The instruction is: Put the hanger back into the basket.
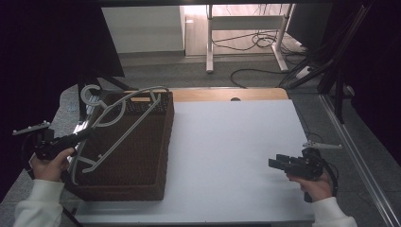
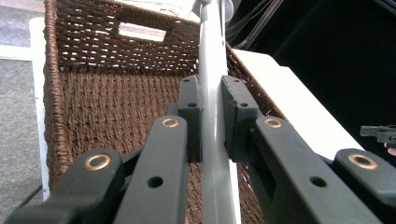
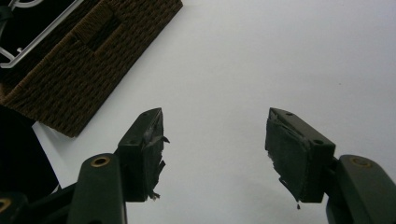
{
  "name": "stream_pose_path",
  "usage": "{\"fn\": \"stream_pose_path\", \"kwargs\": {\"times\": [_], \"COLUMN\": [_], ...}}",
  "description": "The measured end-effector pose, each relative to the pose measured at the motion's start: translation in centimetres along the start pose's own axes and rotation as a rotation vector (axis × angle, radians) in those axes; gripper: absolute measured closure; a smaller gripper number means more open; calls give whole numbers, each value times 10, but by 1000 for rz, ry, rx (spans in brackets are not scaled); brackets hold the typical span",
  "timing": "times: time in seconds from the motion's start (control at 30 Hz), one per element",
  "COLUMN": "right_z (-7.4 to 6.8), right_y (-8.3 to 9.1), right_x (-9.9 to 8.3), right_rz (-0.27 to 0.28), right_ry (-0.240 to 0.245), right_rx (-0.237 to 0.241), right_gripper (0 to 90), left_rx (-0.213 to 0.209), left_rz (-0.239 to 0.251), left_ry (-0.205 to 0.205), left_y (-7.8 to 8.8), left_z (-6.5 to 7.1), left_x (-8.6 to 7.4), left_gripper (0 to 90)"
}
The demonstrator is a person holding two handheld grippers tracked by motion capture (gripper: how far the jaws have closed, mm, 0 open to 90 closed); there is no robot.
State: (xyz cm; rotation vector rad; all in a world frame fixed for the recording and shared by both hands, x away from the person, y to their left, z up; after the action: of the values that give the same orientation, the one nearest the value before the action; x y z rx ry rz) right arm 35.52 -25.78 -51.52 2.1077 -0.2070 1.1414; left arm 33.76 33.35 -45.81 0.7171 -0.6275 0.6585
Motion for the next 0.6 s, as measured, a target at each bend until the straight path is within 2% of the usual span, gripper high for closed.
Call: {"fn": "stream_pose_path", "kwargs": {"times": [0.3,0.4,0.53,0.57,0.6], "right_z": [1,1,1,1,1], "right_y": [0,0,0,0,0], "right_x": [0,-1,-1,-1,-1], "right_rz": [-1,-2,-5,-2,-2], "right_ry": [-3,-3,-2,-3,-3], "right_rx": [-2,-2,-2,-1,-1], "right_gripper": [376,376,375,373,373], "left_rx": [-1,10,7,17,34], "left_rz": [-16,-29,-43,-52,-45], "left_ry": [-9,-12,4,11,14], "left_y": [-5,-8,-12,-13,-14], "left_z": [-7,-9,-13,-16,-19], "left_x": [-1,-3,-5,-6,-6], "left_gripper": [798,797,795,747,747]}}
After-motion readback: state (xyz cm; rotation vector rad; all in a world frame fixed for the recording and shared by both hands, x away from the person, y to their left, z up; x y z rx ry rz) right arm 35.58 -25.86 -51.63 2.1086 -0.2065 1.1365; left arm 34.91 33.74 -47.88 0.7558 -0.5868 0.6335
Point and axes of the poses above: each handheld gripper's, and its own axes: y roughly backward along the jaws, x roughly out of its top, z roughly to its right, the point moved 10 cm from there along -y, roughly forward along the jaws, and after that the axes turned 9 degrees about y, right-handed, at the moved point
